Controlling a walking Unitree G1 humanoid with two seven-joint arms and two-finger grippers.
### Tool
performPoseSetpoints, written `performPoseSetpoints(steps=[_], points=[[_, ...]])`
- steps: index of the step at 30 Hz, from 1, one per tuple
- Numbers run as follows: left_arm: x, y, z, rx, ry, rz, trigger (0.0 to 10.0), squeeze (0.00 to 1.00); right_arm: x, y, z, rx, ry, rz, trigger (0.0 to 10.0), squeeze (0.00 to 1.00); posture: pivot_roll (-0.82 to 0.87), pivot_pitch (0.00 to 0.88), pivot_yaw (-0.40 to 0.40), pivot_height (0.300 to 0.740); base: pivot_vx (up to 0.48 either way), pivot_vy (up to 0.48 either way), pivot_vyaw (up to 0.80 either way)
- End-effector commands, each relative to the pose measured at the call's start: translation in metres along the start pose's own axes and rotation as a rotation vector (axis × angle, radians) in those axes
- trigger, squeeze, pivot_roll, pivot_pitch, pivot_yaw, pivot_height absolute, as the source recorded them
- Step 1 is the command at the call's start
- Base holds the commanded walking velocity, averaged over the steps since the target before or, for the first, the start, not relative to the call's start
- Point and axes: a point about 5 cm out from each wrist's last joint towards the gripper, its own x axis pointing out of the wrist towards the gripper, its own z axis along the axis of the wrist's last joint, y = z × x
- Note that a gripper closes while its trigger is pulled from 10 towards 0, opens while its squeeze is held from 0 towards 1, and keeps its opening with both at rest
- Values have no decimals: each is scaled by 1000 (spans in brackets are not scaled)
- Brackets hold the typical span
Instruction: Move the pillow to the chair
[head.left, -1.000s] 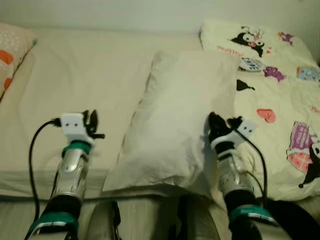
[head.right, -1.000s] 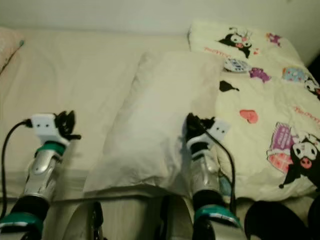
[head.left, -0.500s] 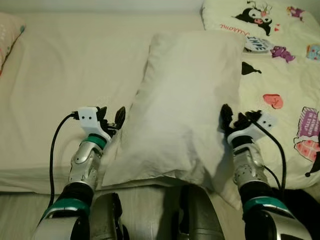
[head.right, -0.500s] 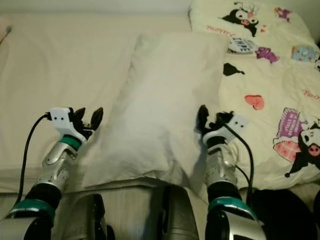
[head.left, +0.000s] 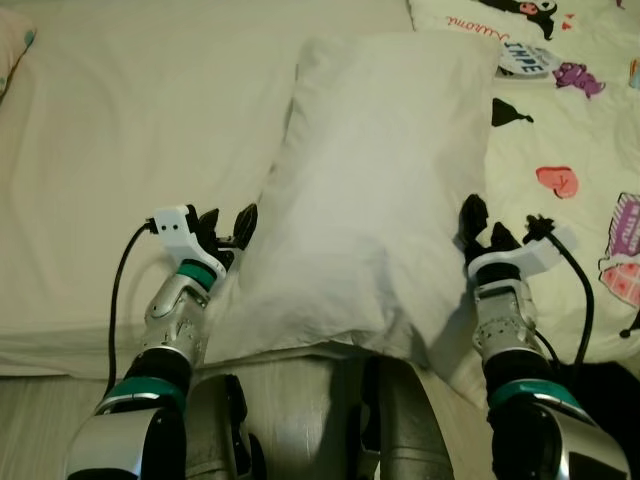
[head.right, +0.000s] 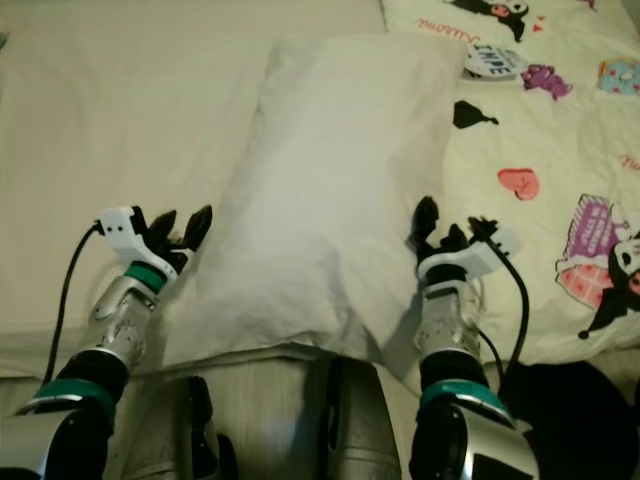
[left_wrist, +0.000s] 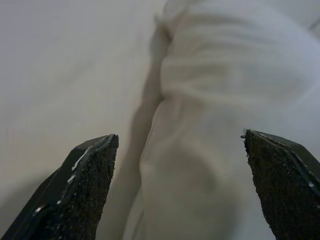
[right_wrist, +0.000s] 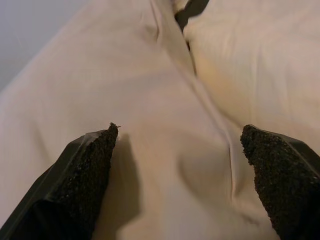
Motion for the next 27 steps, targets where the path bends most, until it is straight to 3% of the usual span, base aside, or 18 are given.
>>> performPoseSetpoints(steps=[1, 8, 12, 13, 14, 15, 17, 21, 22, 24, 25, 27], points=[[-10, 8, -17, -77, 55, 64, 10000, 1000, -11, -7, -15, 11, 50, -11, 10000, 1000, -174, 312, 80, 590, 0, 0, 0], [-12, 9, -29, -136, 114, 103, 10000, 1000, -21, 0, -29, 24, 97, 48, 10000, 1000, -228, 332, 90, 590, 0, 0, 0], [-9, -3, -39, -175, 182, 51, 10000, 1000, -28, 12, -44, 73, 190, 128, 10000, 1000, -249, 345, 96, 590, 0, 0, 0], [-9, -10, -45, -184, 216, 13, 10000, 1000, -32, 18, -50, 93, 239, 171, 10000, 1000, -251, 345, 97, 590, 0, 0, 0], [-11, -26, -61, -186, 318, -105, 10000, 1000, -43, 30, -62, 120, 321, 261, 10000, 1000, -252, 345, 99, 590, 0, 0, 0], [-11, -26, -61, -186, 318, -105, 10000, 1000, -43, 30, -62, 120, 321, 261, 10000, 1000, -252, 345, 99, 590, 0, 0, 0], [-18, -41, -76, -194, 396, -230, 10000, 1000, -55, 39, -72, 144, 387, 337, 10000, 1000, -248, 344, 101, 590, 0, 0, 0], [-21, -48, -82, -218, 421, -294, 10000, 1000, -61, 44, -79, 156, 429, 375, 10000, 1000, -240, 345, 102, 590, 0, 0, 0], [-22, -51, -83, -228, 425, -322, 10000, 769, -65, 48, -83, 158, 458, 407, 10000, 1000, -226, 346, 104, 590, 0, 0, 0], [-22, -53, -83, -236, 427, -340, 10000, 769, -68, 51, -85, 159, 478, 429, 10000, 1000, -226, 346, 104, 590, 0, 0, 0], [-24, -56, -85, -236, 446, -403, 10000, 0, -73, 58, -89, 160, 515, 472, 10000, 1000, -207, 342, 102, 590, 0, 0, 0], [-27, -59, -86, -238, 468, -458, 10000, 0, -77, 63, -93, 160, 548, 502, 10000, 1000, -194, 335, 98, 590, 0, 0, 0]])
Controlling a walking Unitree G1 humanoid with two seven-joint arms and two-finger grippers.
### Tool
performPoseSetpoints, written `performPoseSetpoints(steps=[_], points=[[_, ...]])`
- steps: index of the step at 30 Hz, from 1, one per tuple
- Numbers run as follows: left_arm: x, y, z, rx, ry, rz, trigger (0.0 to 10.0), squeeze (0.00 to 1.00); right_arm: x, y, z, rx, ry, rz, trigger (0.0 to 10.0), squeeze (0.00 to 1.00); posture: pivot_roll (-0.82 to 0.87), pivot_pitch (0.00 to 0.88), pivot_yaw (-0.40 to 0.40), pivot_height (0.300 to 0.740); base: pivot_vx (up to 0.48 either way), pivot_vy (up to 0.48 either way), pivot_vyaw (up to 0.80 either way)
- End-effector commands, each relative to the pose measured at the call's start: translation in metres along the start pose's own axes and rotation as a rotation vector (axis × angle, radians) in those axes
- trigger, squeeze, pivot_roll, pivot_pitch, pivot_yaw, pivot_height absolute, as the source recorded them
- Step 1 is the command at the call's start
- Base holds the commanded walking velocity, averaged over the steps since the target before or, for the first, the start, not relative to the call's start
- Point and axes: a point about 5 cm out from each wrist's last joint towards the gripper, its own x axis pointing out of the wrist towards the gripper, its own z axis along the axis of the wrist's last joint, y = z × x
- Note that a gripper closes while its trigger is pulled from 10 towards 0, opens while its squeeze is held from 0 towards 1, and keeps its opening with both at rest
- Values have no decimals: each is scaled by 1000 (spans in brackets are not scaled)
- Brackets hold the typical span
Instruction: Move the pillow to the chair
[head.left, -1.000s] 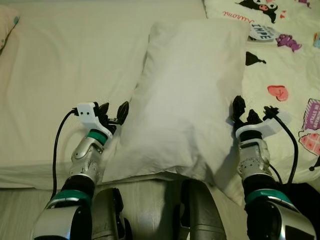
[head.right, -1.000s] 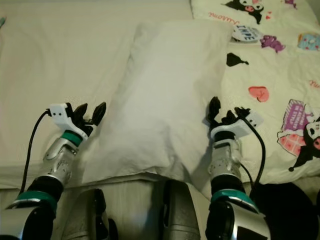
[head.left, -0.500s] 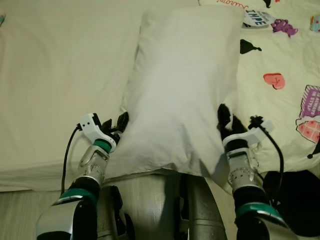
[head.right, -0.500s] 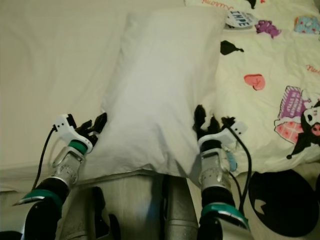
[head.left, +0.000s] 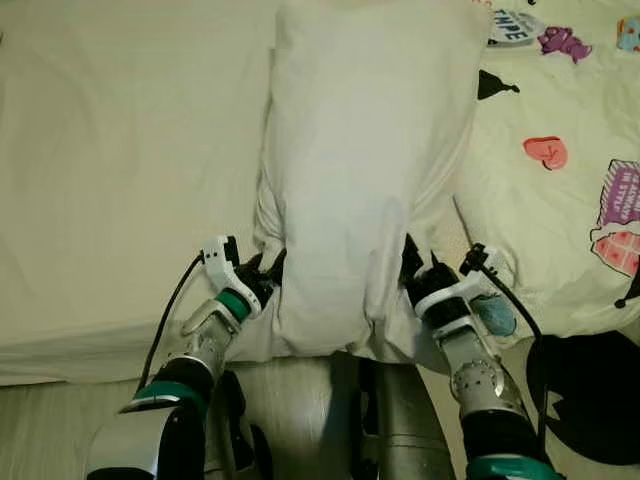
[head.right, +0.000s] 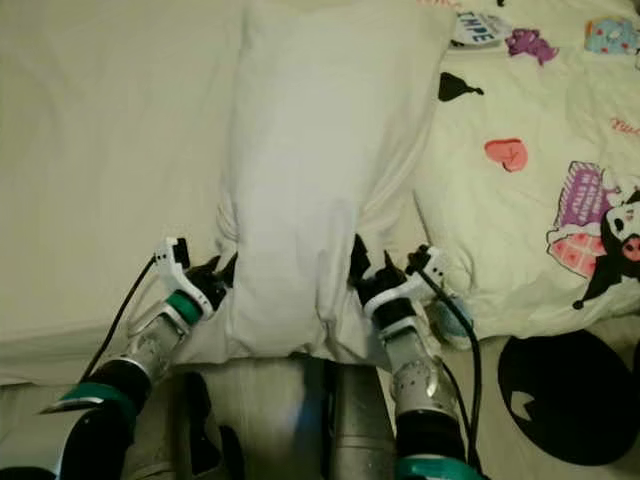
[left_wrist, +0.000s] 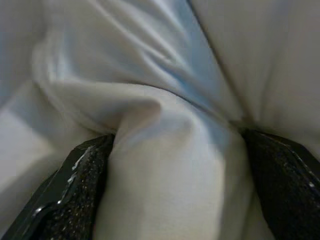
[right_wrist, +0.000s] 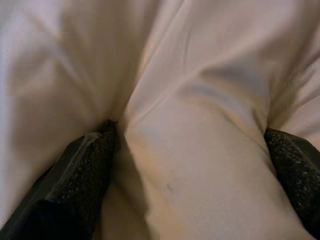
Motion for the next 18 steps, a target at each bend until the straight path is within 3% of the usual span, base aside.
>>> performPoseSetpoints(steps=[1, 3, 4, 5, 6, 8, 9, 10, 15, 18], points=[[3, -19, -42, -60, 192, -134, 10000, 0, 2, 21, -46, 91, 200, 100, 10000, 1000, -189, 332, 97, 590, 0, 0, 0], [-1, -19, -45, -32, 215, -161, 10000, 0, 1, 27, -51, 100, 235, 138, 10000, 1000, -170, 319, 92, 590, 0, 0, 0], [-4, -18, -47, -14, 214, -161, 10000, 0, 1, 33, -56, 116, 265, 183, 10000, 486, -144, 304, 83, 590, 0, 0, 0], [-4, -18, -47, -14, 214, -161, 10000, 0, 1, 33, -56, 116, 265, 183, 10000, 486, -144, 304, 83, 590, 0, 0, 0], [-7, -17, -47, -8, 210, -161, 10000, 0, 0, 37, -59, 133, 294, 220, 10000, 94, -126, 295, 76, 590, 0, 0, 0], [-7, -17, -47, -8, 210, -161, 10000, 0, 0, 37, -59, 133, 294, 220, 10000, 94, -126, 295, 76, 590, 0, 0, 0], [-12, -13, -49, 10, 206, -143, 4078, 0, -2, 44, -65, 139, 329, 271, 2000, 0, -99, 273, 70, 590, 0, 0, 0], [-16, -10, -50, 39, 204, -122, 0, 0, -3, 48, -70, 141, 360, 308, 0, 0, -77, 251, 63, 590, 0, 0, 0], [-22, -5, -46, 80, 180, -84, 0, 0, -7, 57, -81, 155, 423, 383, 0, 0, -40, 220, 49, 590, 0, 0, 0], [-24, -2, -46, 192, 208, -36, 0, 0, -9, 59, -85, 171, 440, 396, 0, 0, 0, 179, 28, 590, 0, 0, 0]])
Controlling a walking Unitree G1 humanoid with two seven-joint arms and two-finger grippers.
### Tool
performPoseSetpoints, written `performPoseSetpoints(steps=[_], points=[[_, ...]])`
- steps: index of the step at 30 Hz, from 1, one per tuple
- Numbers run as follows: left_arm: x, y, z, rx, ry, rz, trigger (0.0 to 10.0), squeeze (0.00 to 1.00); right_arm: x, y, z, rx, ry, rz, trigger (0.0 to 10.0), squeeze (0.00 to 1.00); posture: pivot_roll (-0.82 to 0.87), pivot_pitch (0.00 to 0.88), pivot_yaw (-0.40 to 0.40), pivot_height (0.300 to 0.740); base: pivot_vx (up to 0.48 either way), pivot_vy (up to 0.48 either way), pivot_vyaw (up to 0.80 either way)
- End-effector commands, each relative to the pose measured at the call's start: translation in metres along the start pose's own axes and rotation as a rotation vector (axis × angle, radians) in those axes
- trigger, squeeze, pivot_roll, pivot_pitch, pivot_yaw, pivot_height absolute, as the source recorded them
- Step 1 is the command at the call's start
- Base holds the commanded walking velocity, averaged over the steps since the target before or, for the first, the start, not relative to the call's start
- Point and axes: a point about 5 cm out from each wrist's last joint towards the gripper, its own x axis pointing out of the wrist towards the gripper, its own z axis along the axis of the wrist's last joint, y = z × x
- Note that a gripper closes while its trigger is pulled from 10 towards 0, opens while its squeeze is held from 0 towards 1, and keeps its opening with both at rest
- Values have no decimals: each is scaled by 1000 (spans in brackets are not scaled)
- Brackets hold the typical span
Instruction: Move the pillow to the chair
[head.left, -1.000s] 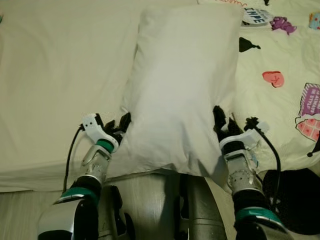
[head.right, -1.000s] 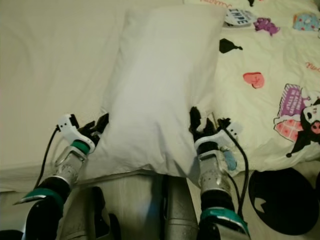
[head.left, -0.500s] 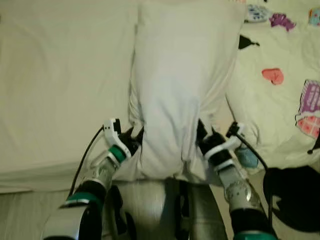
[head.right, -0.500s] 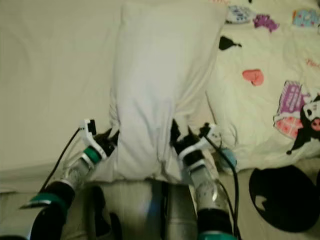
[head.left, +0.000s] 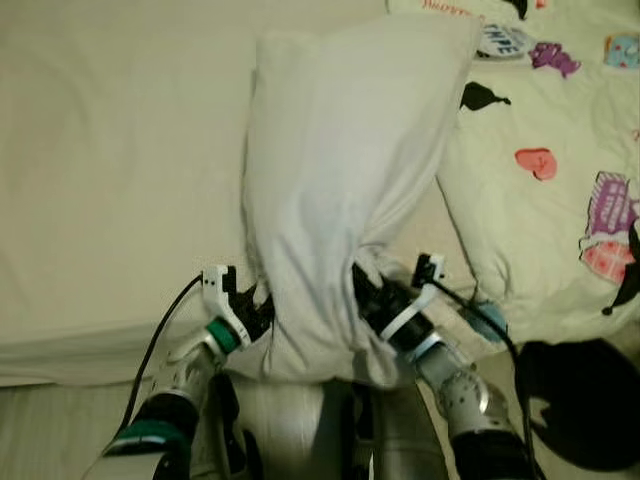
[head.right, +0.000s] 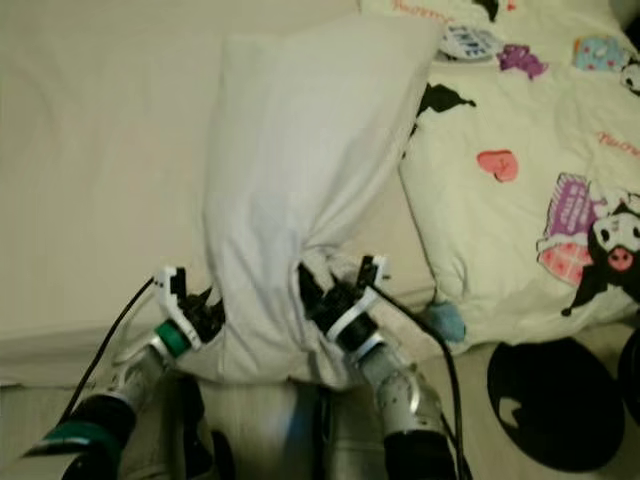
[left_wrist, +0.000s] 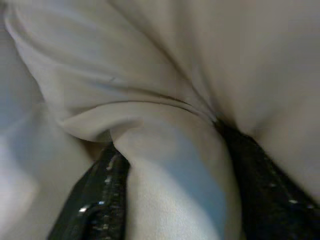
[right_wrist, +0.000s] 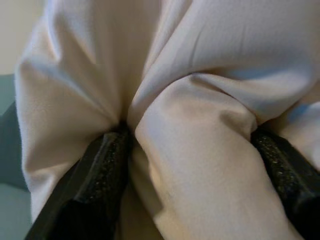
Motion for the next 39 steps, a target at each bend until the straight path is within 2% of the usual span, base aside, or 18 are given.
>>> performPoseSetpoints(steps=[1, 4, 6, 9, 10, 12, 13, 15, 17, 20, 23, 27, 29, 30, 33, 37, 39], points=[[9, -20, -23, 76, 131, -77, 0, 0, 13, 21, -47, 119, 200, 124, 0, 0, 15, 156, 24, 590, 0, 0, 0], [9, -18, -14, 110, 80, -47, 0, 0, 14, 21, -50, 118, 195, 114, 0, 0, 33, 129, 14, 590, 0, 0, 0], [9, -18, -14, 110, 80, -47, 0, 0, 14, 21, -50, 118, 195, 114, 0, 0, 33, 129, 14, 590, 0, 0, 0], [11, -20, 12, 139, -71, 13, 0, 0, 18, 19, -48, 125, 151, 78, 0, 0, 68, 75, -10, 590, 0, 0, 0], [11, -20, 12, 139, -71, 13, 0, 0, 18, 19, -48, 125, 151, 78, 0, 0, 68, 75, -10, 590, 0, 0, 0], [12, -22, 25, 156, -145, 47, 0, 0, 21, 20, -46, 122, 127, 71, 0, 0, 73, 59, -15, 590, 0, 0, 0], [13, -25, 36, 172, -197, 55, 0, 0, 24, 21, -42, 120, 107, 70, 0, 0, 80, 46, -18, 590, 0, 0, 0], [13, -27, 42, 182, -230, 59, 0, 0, 25, 22, -40, 121, 93, 69, 0, 0, 80, 46, -18, 590, 0, 0, 0], [12, -35, 62, 192, -322, 67, 0, 0, 28, 23, -36, 122, 63, 54, 0, 0, 86, 40, -17, 590, 0, 0, 0], [11, -38, 71, 187, -361, 73, 0, 0, 28, 22, -35, 120, 53, 44, 0, 0, 86, 41, -18, 590, 0, 0, 0], [6, -49, 85, 224, -422, 112, 0, 0, 22, 17, -32, 120, 11, -7, 0, 0, 95, 43, -27, 590, 0, 0, 0], [0, -54, 83, 285, -413, 139, 0, 0, 16, 11, -29, 131, -35, -61, 0, 0, 102, 43, -28, 590, 0, 0, 0], [-5, -57, 76, 339, -384, 161, 0, 0, 9, 1, -24, 158, -102, -138, 0, 0, 103, 44, -25, 590, 0, 0, 0], [-5, -57, 76, 339, -384, 161, 0, 0, 9, 1, -24, 158, -102, -138, 0, 0, 103, 44, -25, 590, 0, 0, 0], [-8, -62, 61, 372, -333, 183, 0, 0, -1, -11, -22, 155, -142, -260, 0, 0, 98, 41, -2, 590, 0, 0, 0], [-8, -62, 55, 351, -318, 200, 0, 0, -4, -14, -23, 144, -145, -304, 0, 0, 91, 42, 6, 590, 0, 0, 0], [-10, -58, 44, 326, -289, 266, 0, 0, -7, -18, -28, 135, -114, -376, 0, 0, 75, 43, 22, 590, 0, 0, 0]])
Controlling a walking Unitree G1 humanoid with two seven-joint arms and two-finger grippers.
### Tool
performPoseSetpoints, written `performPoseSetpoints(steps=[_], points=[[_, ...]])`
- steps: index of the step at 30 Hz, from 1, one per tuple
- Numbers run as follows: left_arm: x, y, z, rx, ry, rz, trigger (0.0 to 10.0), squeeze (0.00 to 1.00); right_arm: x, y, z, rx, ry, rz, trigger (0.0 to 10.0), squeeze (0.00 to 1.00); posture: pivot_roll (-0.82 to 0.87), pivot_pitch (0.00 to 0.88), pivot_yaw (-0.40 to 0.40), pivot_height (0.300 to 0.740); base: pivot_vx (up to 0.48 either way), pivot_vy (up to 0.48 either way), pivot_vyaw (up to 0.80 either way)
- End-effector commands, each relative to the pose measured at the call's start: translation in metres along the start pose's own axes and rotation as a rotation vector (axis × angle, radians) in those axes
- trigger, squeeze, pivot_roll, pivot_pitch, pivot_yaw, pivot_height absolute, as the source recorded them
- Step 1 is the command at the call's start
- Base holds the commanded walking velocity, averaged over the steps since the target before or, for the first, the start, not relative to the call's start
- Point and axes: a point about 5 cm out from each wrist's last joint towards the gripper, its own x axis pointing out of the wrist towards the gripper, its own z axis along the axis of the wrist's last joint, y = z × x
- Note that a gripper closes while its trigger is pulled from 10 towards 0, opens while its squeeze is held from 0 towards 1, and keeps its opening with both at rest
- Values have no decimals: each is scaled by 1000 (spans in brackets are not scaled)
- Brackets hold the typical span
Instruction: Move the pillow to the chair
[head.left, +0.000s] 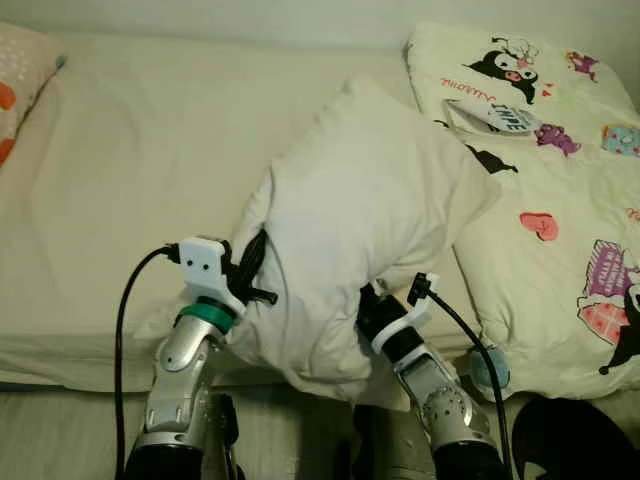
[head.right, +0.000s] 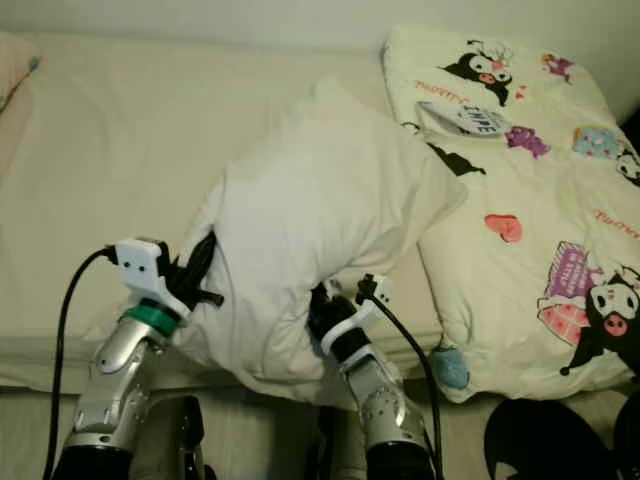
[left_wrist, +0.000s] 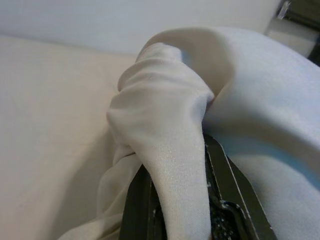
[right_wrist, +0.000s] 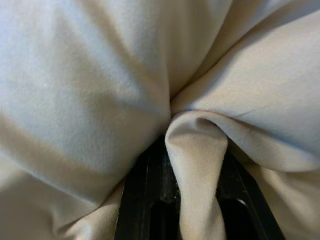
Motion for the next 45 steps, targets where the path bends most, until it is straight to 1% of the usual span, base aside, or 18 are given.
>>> performPoseSetpoints(steps=[1, 2, 4, 5, 6, 7, 8, 11, 15, 16, 17, 22, 25, 27, 31, 38, 39, 45], points=[[-3, -13, -14, -25, 49, -15, 0, 0, -1, 4, -18, 34, 19, -28, 0, 0, 75, 43, 22, 590, 0, 0, 0], [-6, -10, -18, -30, 66, 32, 1843, 0, -2, 2, -20, -7, 29, -62, 0, 0, 69, 43, 25, 590, 0, 0, 0], [-8, -8, -21, -30, 75, 62, 1843, 0, -2, 1, -21, -39, 34, -82, 0, 0, 68, 42, 25, 590, 0, 0, 0], [-8, -8, -21, -30, 75, 62, 1843, 0, -2, 1, -21, -39, 34, -82, 0, 0, 68, 42, 25, 590, 0, 0, 0], [-9, -5, -24, -26, 99, 94, 10000, 0, -4, -1, -22, -73, 43, -112, 8353, 0, 66, 34, 24, 590, 0, 0, 0], [-9, -4, -24, -20, 116, 113, 10000, 0, -5, -4, -23, -93, 48, -133, 10000, 0, 70, 31, 27, 590, 0, 0, 0], [-9, -4, -24, -20, 116, 113, 10000, 0, -5, -4, -23, -93, 48, -133, 10000, 0, 70, 31, 27, 590, 0, 0, 0], [-8, 0, -23, 28, 145, 115, 10000, 0, -6, -8, -26, -150, 61, -169, 10000, 0, 88, 34, 58, 590, 0, 0, 0], [-9, 5, -22, 65, 158, 122, 10000, 0, -5, -7, -29, -157, 49, -188, 10000, 0, 92, 35, 73, 590, 0, 0, 0], [-12, 13, -21, 85, 153, 151, 10000, 0, -4, -6, -31, -190, 56, -200, 10000, 0, 97, 37, 91, 590, 0, 0, 0], [-14, 16, -20, 98, 150, 164, 10000, 0, -4, -6, -32, -200, 59, -213, 10000, 0, 104, 38, 97, 590, 0, 0, 0], [-15, 18, -20, 111, 153, 179, 10000, 0, -3, -5, -32, -216, 46, -225, 10000, 0, 111, 38, 99, 590, 0, 0, 0], [-17, 21, -19, 141, 148, 201, 10000, 0, -1, -2, -31, -227, 20, -208, 10000, 0, 124, 35, 94, 595, 0, 0, 0], [-17, 21, -19, 141, 148, 201, 10000, 0, -1, -2, -31, -227, 20, -208, 10000, 0, 124, 35, 94, 595, 0, 0, 0], [-19, 24, -19, 152, 148, 226, 10000, 0, 2, -2, -28, -279, 17, -206, 10000, 0, 126, 33, 77, 615, 0, 0, 0], [-21, 24, -21, 147, 153, 231, 10000, 0, 3, -1, -26, -297, 10, -202, 10000, 0, 115, 34, 66, 630, 0, 0, 0], [-21, 22, -22, 148, 153, 231, 10000, 0, 4, -1, -24, -303, 6, -199, 10000, 0, 106, 38, 60, 640, 0, 0, 0], [-22, 16, -25, 150, 156, 226, 10000, 0, 5, 0, -23, -314, 3, -191, 10000, 0, 98, 42, 60, 660, 0, 0, 0]])
